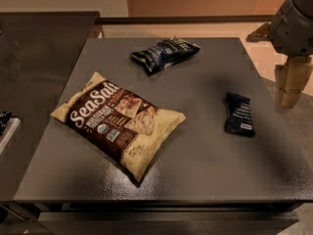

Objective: Move rxbar blueberry near blue chip bag

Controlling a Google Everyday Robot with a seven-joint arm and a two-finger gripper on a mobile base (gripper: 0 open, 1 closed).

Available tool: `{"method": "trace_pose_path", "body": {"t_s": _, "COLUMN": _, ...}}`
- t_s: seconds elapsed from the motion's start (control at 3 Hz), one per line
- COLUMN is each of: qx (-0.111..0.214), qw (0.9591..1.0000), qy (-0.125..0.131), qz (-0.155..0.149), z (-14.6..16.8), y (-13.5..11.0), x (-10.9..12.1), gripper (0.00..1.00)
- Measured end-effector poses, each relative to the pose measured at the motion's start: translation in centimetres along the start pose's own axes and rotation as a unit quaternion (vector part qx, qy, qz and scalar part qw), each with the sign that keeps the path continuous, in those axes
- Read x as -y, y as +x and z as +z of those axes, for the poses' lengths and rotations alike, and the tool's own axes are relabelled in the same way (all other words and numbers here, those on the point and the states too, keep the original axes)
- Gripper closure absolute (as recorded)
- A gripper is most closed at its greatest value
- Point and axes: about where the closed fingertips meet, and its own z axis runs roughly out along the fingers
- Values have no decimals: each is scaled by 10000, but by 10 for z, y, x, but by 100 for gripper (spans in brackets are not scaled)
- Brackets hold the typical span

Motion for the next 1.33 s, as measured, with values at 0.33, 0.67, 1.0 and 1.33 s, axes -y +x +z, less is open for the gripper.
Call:
{"method": "trace_pose_path", "body": {"t_s": 0.33, "qx": 28, "qw": 9988, "qy": -98, "qz": -469, "z": 16, "y": 1, "x": 0, "gripper": 0}}
{"method": "trace_pose_path", "body": {"t_s": 0.67, "qx": 141, "qw": 9950, "qy": -172, "qz": -977, "z": 32, "y": 2, "x": -3, "gripper": 0}}
{"method": "trace_pose_path", "body": {"t_s": 1.0, "qx": 286, "qw": 9880, "qy": -324, "qz": -1482, "z": 46, "y": 3, "x": -7, "gripper": 0}}
{"method": "trace_pose_path", "body": {"t_s": 1.33, "qx": 426, "qw": 9795, "qy": -479, "qz": -1910, "z": 58, "y": 7, "x": -11, "gripper": 0}}
